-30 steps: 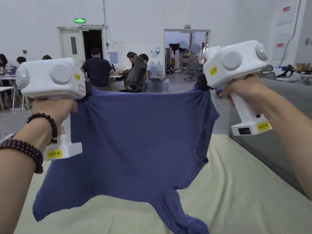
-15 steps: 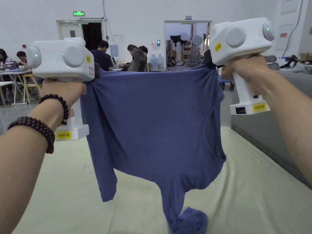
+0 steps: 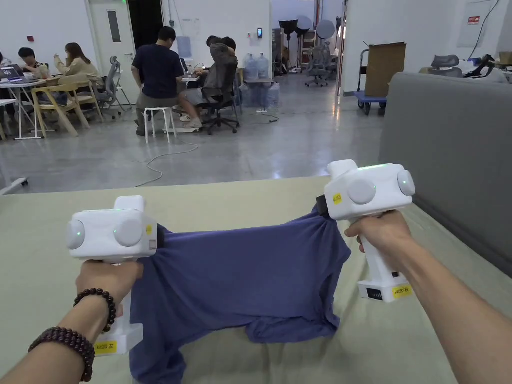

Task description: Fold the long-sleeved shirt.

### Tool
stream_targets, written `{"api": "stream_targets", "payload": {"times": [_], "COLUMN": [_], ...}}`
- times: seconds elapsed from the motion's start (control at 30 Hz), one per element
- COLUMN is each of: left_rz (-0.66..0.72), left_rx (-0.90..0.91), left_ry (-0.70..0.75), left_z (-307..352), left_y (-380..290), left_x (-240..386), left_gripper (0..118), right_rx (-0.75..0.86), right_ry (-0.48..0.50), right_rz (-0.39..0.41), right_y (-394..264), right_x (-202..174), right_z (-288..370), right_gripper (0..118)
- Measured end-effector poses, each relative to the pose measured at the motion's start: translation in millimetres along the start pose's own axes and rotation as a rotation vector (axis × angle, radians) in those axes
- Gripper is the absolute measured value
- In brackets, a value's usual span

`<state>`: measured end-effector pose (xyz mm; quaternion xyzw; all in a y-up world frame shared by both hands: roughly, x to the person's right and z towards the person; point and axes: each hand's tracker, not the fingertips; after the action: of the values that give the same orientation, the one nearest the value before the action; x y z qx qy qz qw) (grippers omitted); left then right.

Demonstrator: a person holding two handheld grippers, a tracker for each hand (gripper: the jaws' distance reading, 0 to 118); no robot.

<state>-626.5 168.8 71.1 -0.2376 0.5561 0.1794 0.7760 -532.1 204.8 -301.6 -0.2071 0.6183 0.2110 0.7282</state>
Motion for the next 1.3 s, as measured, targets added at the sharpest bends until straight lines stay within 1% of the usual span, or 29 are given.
{"api": "stream_targets", "payload": {"times": [0.07,0.13,0.23,0.33,0.4,0.47,0.53,0.63,0.67,0.73,0.77,0.8,0.87,0.93,0.97,1.0,1.03,1.07,1.1,1.13,1.17,1.2,1.23,1.27,1.3], "left_rz": [-0.011,-0.022,-0.014,-0.020,-0.026,-0.018,0.019,0.092,0.087,0.067,0.064,0.065,0.083,0.082,0.084,0.090,0.095,0.101,0.101,0.129,0.116,0.131,0.134,0.147,0.147], "left_rx": [0.021,0.032,0.083,0.081,0.068,0.040,-0.044,-0.163,-0.207,-0.272,-0.285,-0.296,-0.295,-0.292,-0.279,-0.262,-0.238,-0.223,-0.212,-0.098,-0.101,-0.090,-0.081,-0.072,-0.070], "left_ry": [-0.013,-0.031,-0.068,-0.066,-0.064,-0.068,-0.063,-0.093,-0.089,-0.069,-0.077,-0.089,-0.084,-0.086,-0.086,-0.091,-0.097,-0.099,-0.108,-0.066,-0.130,-0.113,-0.098,-0.064,-0.055], "left_z": [15.0,30.8,63.3,95.3,115.7,128.7,140.7,151.8,157.2,164.6,167.2,167.0,165.2,163.4,167.5,170.9,175.9,180.7,188.5,201.3,207.1,209.7,214.0,214.7,215.2], "left_y": [-1.7,-6.1,-29.2,-77.6,-125.7,-176.6,-228.3,-299.6,-318.5,-347.5,-357.3,-363.3,-369.0,-364.5,-360.4,-355.0,-347.3,-339.0,-333.9,-319.8,-308.8,-298.5,-304.5,-301.7,-299.3], "left_x": [-1.1,-1.7,-0.6,6.1,13.7,17.7,20.1,15.5,16.3,15.3,14.8,13.2,11.7,9.9,11.8,10.0,7.6,4.3,5.6,1.0,4.2,3.1,2.2,1.5,1.2], "left_gripper": [9,9,9,9,9,9,9,9,9,9,9,9,9,9,14,40,78,112,116,115,117,117,112,94,30], "right_rx": [0.008,0.006,0.034,0.037,0.020,-0.017,-0.072,-0.221,-0.284,-0.391,-0.464,-0.497,-0.529,-0.518,-0.509,-0.475,-0.423,-0.393,-0.377,-0.335,-0.280,-0.254,-0.240,-0.225,-0.219], "right_ry": [0.013,0.018,0.005,-0.007,-0.015,0.015,0.007,-0.002,0.007,0.034,0.041,0.035,0.032,0.029,0.030,0.028,0.045,0.052,0.041,0.035,0.029,0.011,-0.005,-0.009,0.001], "right_rz": [-0.020,-0.018,-0.002,-0.003,-0.032,-0.060,-0.070,-0.092,-0.086,-0.047,-0.026,-0.002,0.002,0.002,-0.009,-0.025,-0.054,-0.067,-0.068,-0.067,-0.072,-0.082,-0.091,-0.103,-0.107], "right_y": [-4.0,-10.9,-40.3,-89.2,-135.7,-182.0,-231.4,-301.6,-322.0,-355.2,-371.0,-381.2,-395.2,-396.4,-391.2,-385.3,-378.5,-369.9,-362.6,-353.3,-344.4,-337.2,-331.6,-328.2,-327.9], "right_x": [-1.9,-3.5,-9.3,-14.0,-18.6,-22.4,-27.2,-33.3,-35.7,-40.6,-44.6,-46.6,-48.5,-53.1,-53.3,-52.6,-48.6,-46.0,-44.7,-42.8,-38.8,-37.3,-36.4,-35.9,-34.4], "right_z": [13.2,28.6,61.6,93.7,114.4,131.7,145.6,160.3,163.0,165.3,165.1,162.2,152.5,154.7,158.5,164.0,171.2,178.8,184.3,192.2,201.8,205.6,207.5,209.0,209.2], "right_gripper": [0,0,0,0,0,0,0,0,0,0,0,0,0,1,9,36,73,104,117,116,116,111,91,47,0]}}
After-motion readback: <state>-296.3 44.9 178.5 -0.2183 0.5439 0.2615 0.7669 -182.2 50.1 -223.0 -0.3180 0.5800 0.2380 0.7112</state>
